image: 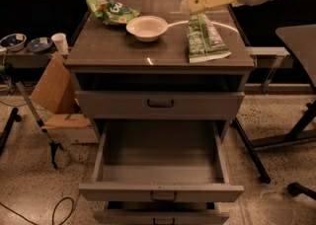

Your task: Place green jalapeno chip bag into middle drawer

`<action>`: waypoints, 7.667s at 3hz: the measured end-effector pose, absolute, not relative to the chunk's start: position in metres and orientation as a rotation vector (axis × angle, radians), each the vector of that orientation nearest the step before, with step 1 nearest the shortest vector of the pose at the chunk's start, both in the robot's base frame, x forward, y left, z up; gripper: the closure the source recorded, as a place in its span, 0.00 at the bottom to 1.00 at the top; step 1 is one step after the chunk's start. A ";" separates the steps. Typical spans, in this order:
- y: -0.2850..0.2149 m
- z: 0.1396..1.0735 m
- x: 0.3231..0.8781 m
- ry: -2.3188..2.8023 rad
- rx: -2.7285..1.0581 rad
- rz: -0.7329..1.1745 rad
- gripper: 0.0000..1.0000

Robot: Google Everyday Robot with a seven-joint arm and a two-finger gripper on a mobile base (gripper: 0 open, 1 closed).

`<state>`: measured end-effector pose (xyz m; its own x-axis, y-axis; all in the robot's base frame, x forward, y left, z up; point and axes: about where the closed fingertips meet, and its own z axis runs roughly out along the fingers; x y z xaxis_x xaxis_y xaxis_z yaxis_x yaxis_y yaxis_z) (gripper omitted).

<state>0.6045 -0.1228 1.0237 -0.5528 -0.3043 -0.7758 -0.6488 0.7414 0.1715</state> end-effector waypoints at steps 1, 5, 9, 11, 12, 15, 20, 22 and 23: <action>-0.121 1.016 0.611 2.209 -0.673 0.548 0.00; -0.130 0.946 0.678 2.350 -0.233 0.362 0.00; -0.150 0.863 0.720 2.486 -0.145 0.170 0.00; -0.181 0.850 0.744 2.515 -0.040 0.063 0.00; -0.189 0.844 0.754 2.531 -0.004 0.014 0.00; -0.182 0.833 0.760 2.549 -0.048 0.016 0.42; -0.177 0.963 0.633 2.322 -0.100 0.099 1.00; -0.113 0.968 0.591 2.329 -0.388 0.328 1.00; -0.079 0.949 0.579 2.370 -0.585 0.459 1.00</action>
Offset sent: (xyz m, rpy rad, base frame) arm 0.0399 -0.0146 -0.0392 0.0198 0.0630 -0.2449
